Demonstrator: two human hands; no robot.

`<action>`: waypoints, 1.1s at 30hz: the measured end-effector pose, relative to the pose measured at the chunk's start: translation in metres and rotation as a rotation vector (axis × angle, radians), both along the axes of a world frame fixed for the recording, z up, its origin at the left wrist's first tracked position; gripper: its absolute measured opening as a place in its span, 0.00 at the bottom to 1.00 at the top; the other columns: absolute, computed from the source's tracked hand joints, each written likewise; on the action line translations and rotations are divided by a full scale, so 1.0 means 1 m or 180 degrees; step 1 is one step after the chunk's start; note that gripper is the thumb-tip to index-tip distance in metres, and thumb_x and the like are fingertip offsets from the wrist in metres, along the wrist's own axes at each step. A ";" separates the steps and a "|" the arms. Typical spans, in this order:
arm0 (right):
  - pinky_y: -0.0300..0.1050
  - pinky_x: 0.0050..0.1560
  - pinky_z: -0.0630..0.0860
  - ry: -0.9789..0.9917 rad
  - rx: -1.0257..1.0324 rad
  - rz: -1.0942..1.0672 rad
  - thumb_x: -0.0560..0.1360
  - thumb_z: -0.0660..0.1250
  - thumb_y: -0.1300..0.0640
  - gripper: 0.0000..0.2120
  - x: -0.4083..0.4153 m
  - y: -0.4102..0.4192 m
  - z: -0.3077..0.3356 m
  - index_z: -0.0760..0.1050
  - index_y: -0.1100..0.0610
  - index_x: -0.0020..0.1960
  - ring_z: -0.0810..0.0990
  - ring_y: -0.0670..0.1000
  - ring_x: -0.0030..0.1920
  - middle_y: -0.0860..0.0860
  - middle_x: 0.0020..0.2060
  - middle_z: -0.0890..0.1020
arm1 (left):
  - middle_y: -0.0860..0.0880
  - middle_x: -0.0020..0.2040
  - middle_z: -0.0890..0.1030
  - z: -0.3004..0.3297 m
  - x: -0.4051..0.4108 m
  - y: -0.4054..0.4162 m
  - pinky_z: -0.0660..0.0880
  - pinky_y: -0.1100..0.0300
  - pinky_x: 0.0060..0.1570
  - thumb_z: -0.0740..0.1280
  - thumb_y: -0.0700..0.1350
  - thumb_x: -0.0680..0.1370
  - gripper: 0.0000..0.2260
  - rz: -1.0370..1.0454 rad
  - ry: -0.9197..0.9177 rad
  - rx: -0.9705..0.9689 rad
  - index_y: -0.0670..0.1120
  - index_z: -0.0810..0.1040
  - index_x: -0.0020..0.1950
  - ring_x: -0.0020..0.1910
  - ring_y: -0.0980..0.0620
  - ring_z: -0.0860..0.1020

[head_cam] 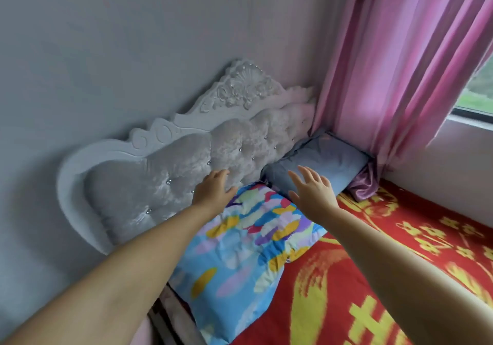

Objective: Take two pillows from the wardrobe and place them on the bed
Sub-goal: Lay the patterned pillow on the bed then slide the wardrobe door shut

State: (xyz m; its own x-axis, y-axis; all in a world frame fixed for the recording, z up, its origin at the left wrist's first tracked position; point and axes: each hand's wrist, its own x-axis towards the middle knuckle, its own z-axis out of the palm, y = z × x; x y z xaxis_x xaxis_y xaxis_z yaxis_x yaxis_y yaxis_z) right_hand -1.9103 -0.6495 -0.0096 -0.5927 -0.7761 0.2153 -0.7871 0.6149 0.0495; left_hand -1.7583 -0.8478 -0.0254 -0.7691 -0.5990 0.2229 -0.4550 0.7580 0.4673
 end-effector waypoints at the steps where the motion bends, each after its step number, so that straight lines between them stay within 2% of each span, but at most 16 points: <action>1: 0.55 0.72 0.57 0.0031 -0.0037 0.0106 0.80 0.56 0.47 0.26 0.011 -0.003 0.003 0.54 0.51 0.76 0.53 0.54 0.76 0.54 0.75 0.57 | 0.42 0.67 0.72 0.004 0.016 -0.002 0.71 0.48 0.61 0.65 0.52 0.77 0.22 0.0138 0.0054 0.0023 0.45 0.68 0.68 0.65 0.42 0.71; 8: 0.54 0.71 0.58 -0.0153 -0.0070 0.0619 0.79 0.57 0.47 0.25 0.114 -0.023 -0.008 0.57 0.49 0.75 0.57 0.53 0.74 0.52 0.75 0.60 | 0.41 0.65 0.74 -0.009 0.147 0.025 0.71 0.49 0.60 0.65 0.51 0.77 0.21 0.0560 0.0053 0.0002 0.44 0.70 0.67 0.64 0.42 0.72; 13: 0.54 0.70 0.59 -0.0355 0.0114 0.1367 0.79 0.56 0.47 0.26 0.216 -0.042 -0.031 0.56 0.48 0.75 0.58 0.53 0.74 0.51 0.75 0.60 | 0.43 0.65 0.74 -0.025 0.272 0.056 0.70 0.51 0.61 0.66 0.51 0.76 0.22 0.1168 -0.0065 0.0029 0.45 0.70 0.67 0.64 0.43 0.72; 19: 0.52 0.66 0.64 -0.0316 0.0285 0.2378 0.78 0.58 0.48 0.26 0.317 -0.077 -0.020 0.59 0.49 0.74 0.68 0.55 0.69 0.51 0.70 0.68 | 0.43 0.60 0.77 0.004 0.414 0.087 0.71 0.51 0.58 0.65 0.51 0.76 0.20 0.1822 -0.0289 -0.0764 0.44 0.73 0.65 0.59 0.42 0.76; 25: 0.52 0.65 0.66 -0.0399 0.0248 0.3349 0.79 0.57 0.47 0.24 0.410 -0.064 -0.018 0.58 0.48 0.74 0.69 0.56 0.67 0.51 0.69 0.69 | 0.45 0.61 0.76 0.003 0.510 0.160 0.69 0.53 0.57 0.62 0.50 0.78 0.18 0.2888 -0.0350 -0.0751 0.45 0.72 0.65 0.59 0.44 0.74; 30: 0.51 0.64 0.66 -0.0272 0.0423 0.4130 0.80 0.54 0.47 0.24 0.504 -0.036 -0.021 0.56 0.49 0.75 0.69 0.56 0.67 0.51 0.70 0.68 | 0.48 0.58 0.78 -0.009 0.573 0.241 0.72 0.53 0.55 0.63 0.51 0.78 0.17 0.3250 -0.0487 -0.0893 0.47 0.73 0.64 0.56 0.47 0.77; 33: 0.52 0.65 0.67 -0.0305 0.0381 0.4565 0.80 0.54 0.47 0.25 0.573 -0.018 -0.013 0.56 0.50 0.75 0.69 0.56 0.68 0.52 0.70 0.68 | 0.47 0.57 0.78 -0.002 0.631 0.282 0.73 0.53 0.54 0.64 0.51 0.77 0.17 0.3755 -0.0498 -0.0918 0.47 0.74 0.64 0.55 0.46 0.77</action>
